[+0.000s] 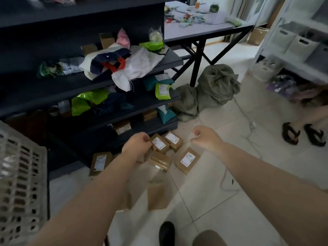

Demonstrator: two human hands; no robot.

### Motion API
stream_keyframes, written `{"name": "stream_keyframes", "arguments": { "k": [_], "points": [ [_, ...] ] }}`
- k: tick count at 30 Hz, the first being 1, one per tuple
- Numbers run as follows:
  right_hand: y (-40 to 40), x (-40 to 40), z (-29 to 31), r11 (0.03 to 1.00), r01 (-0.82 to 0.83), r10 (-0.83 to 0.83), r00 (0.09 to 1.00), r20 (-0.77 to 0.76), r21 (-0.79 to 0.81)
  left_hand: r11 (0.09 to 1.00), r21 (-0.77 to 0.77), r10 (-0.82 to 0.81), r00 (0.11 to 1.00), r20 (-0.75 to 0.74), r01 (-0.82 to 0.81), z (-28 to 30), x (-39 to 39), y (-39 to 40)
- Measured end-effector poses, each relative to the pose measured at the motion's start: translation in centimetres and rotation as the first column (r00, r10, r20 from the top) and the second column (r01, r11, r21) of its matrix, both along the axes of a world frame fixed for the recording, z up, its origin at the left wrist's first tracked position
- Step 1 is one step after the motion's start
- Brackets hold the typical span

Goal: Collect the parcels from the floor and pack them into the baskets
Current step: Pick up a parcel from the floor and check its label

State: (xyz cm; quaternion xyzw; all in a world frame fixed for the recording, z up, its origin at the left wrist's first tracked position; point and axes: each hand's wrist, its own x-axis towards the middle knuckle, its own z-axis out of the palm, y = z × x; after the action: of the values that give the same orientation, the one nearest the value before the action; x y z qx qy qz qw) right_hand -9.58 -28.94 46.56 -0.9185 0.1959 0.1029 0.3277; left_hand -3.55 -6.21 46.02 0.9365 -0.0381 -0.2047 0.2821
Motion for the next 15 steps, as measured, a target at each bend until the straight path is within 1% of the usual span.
{"name": "stream_keyframes", "arguments": {
  "k": [4,7,10,12,15],
  "points": [
    [-4.4,5.6,-1.4,0.998,-0.06,0.061,0.997,-0.041,0.019,0.997,0.025,0.071,0.997,-0.021,-0.07,-0.4,3.7,-3.1],
    [-7.2,10.7,-3.1,0.984,-0.177,0.178,0.983,-0.051,0.017,0.986,0.024,0.168,0.985,-0.034,-0.167,-1.1,5.8,-5.1],
    [-9.3,15.1,-3.9,0.949,-0.316,0.315,0.945,-0.086,0.003,0.952,0.017,0.307,0.948,-0.086,-0.306,-1.2,6.6,-6.9],
    [-10.3,18.0,-4.4,0.916,-0.4,0.396,0.912,-0.104,-0.024,0.932,0.033,0.362,0.926,-0.107,-0.36,-1.4,7.6,-8.1],
    [-11.5,22.3,-6.1,0.874,-0.482,0.471,0.872,-0.133,-0.068,0.902,0.048,0.431,0.896,-0.107,-0.428,-2.4,10.3,-9.6]
  ]
}}
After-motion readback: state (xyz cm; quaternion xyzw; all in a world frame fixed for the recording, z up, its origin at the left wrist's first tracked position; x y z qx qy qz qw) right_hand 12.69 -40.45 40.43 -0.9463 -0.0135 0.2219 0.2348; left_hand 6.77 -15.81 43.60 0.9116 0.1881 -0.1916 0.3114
